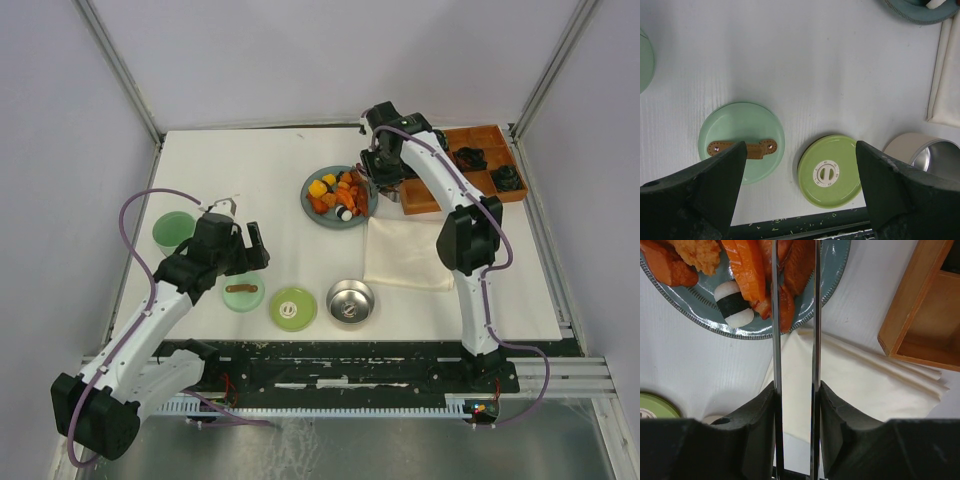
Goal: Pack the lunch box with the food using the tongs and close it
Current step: Pick up the fake food from the plate.
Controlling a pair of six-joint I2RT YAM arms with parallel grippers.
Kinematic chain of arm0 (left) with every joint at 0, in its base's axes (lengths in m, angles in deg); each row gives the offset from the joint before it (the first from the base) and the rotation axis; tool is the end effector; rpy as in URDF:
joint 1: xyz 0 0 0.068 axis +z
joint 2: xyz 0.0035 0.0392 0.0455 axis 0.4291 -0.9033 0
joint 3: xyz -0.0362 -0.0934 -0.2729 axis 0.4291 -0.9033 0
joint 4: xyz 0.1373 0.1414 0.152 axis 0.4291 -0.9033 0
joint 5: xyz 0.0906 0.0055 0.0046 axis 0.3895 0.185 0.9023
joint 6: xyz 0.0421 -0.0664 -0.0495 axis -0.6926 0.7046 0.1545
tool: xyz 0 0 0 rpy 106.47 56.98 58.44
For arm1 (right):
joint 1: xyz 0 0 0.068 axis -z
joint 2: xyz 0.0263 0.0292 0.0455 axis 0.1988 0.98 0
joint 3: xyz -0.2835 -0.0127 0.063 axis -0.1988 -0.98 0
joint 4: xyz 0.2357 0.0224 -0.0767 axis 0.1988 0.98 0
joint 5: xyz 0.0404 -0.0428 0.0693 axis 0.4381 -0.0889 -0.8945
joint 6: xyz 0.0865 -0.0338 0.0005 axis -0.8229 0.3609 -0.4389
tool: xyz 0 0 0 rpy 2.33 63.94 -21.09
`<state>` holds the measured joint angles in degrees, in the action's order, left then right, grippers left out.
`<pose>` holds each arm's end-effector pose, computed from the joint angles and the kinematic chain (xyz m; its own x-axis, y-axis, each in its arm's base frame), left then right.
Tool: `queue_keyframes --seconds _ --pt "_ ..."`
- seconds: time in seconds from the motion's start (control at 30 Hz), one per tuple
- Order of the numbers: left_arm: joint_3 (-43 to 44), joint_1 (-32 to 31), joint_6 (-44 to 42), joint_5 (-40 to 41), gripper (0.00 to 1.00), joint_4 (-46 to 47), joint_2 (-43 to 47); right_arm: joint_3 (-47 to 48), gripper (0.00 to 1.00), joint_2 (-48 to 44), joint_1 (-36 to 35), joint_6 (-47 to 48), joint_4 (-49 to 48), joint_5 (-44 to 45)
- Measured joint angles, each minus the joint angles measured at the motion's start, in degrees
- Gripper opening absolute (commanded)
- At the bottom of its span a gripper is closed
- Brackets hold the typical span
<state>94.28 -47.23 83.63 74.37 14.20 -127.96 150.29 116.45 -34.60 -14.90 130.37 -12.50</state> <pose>0.1873 -0.0666 0.2515 -0.7250 -0.2075 -0.6567 -0.0314 0.9625 -0.2694 0.4441 0.1921 0.2463 -0.9231 -0.1942 -0.3320 -0.2352 0.9680 0.0879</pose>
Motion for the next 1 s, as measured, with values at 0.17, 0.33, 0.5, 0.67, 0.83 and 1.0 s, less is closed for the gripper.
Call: queue_keyframes --seconds 0.17,0.33,0.5,0.67,0.83,1.0 --pt "0.0 0.0 0.0 -0.02 0.95 0.0 0.0 0.0 0.46 -1.31 0.5 -0.07 0.0 -0.22" --pt "0.0 0.0 0.0 -0.02 0.95 0.0 0.0 0.04 0.5 -2.1 1.29 -0.48 -0.09 -0.35" --pt "0.0 0.0 0.0 -0.02 0.95 0.0 -0.02 0.2 0.51 -2.1 2.43 -1.6 -0.22 -0.39" --pt "0.0 0.0 0.0 -0.02 0.95 0.0 -0.04 1.29 0.51 -1.86 3.26 -4.63 -1.33 -1.18" --pt "0.0 0.0 0.0 0.0 0.95 0.0 -0.44 4.63 0.5 0.7 3.43 -8.13 -4.09 -2.12" --pt "0.0 0.0 0.0 0.02 0.95 0.0 -0.44 8.15 0.48 5.27 3.41 -11.19 -5.86 -3.58"
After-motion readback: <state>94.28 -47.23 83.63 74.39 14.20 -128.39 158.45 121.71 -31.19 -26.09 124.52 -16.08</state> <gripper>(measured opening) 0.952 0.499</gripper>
